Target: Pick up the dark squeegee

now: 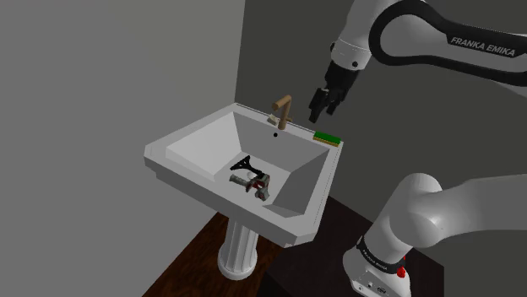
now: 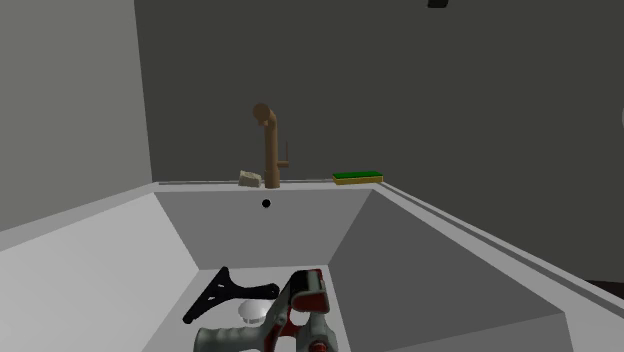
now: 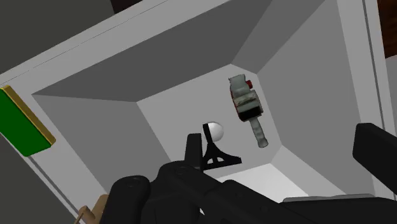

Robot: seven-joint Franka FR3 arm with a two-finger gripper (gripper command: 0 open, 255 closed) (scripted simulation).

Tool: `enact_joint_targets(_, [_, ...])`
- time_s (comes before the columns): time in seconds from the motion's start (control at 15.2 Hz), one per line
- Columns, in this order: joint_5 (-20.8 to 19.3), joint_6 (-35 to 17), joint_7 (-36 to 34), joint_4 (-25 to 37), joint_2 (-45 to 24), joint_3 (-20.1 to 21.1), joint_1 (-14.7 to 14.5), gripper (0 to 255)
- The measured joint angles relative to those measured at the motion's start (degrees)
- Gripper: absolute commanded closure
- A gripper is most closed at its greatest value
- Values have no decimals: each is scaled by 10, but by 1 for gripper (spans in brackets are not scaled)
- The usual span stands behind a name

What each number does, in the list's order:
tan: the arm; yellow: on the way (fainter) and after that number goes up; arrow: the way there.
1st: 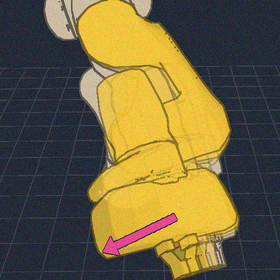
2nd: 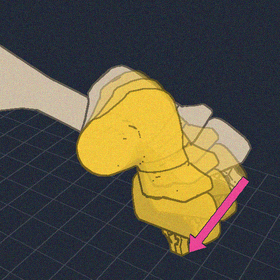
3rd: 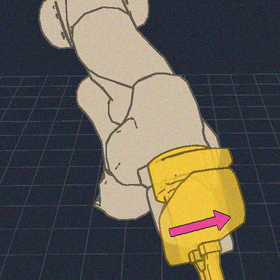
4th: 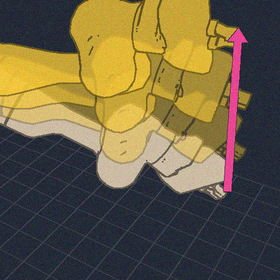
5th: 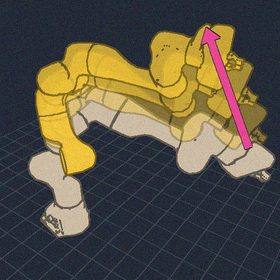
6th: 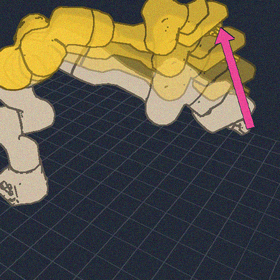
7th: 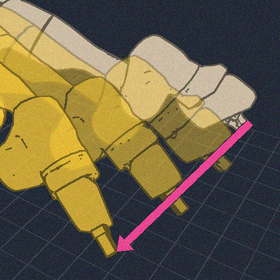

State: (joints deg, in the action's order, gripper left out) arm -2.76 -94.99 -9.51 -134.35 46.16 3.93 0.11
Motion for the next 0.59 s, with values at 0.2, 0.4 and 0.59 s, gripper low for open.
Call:
enact_joint_targets(0.2, [-2, -23, 2, -9, -13, -3, 1, 0])
enact_joint_targets(0.4, [-7, -80, 11, -41, -37, -13, 5, 0])
enact_joint_targets(0.59, [-11, -147, 17, -67, -76, -22, 9, 0])
